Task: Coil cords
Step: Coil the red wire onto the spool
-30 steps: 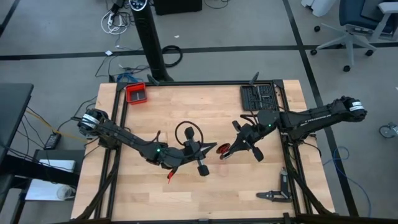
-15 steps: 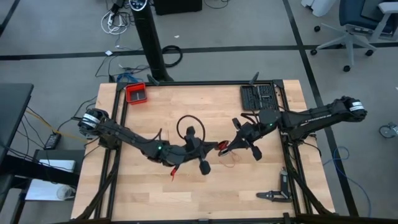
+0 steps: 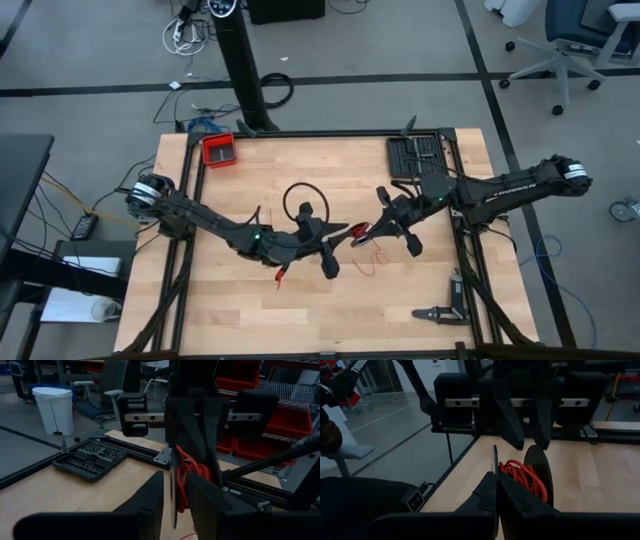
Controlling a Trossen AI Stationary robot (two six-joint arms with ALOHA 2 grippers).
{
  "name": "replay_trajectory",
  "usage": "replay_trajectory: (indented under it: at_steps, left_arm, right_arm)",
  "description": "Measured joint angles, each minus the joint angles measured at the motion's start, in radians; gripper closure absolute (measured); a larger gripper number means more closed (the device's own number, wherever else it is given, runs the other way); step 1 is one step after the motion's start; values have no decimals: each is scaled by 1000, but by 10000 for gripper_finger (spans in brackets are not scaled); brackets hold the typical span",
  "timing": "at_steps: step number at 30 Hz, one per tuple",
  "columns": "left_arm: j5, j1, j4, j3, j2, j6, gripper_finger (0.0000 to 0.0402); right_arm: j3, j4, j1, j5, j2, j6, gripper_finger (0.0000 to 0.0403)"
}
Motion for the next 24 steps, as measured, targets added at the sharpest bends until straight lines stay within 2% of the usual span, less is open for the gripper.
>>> replay_trajectory:
  at_steps: [8, 14, 17, 20, 24]
  left_arm:
    - [0, 2, 0, 0, 0, 0, 307]
    - [-21, 3, 6, 0, 0, 9, 309]
    - [-39, 5, 14, 0, 0, 29, 333]
    - [-35, 5, 48, 0, 7, 68, 384]
    - [-27, 9, 72, 0, 18, 91, 397]
  right_arm:
    - [0, 58, 6, 7, -3, 0, 401]
    - [0, 66, 37, 79, -3, -17, 401]
    - [0, 86, 48, 88, -3, -18, 400]
    - [0, 99, 56, 110, -3, -8, 394]
    - [0, 101, 64, 130, -4, -7, 376]
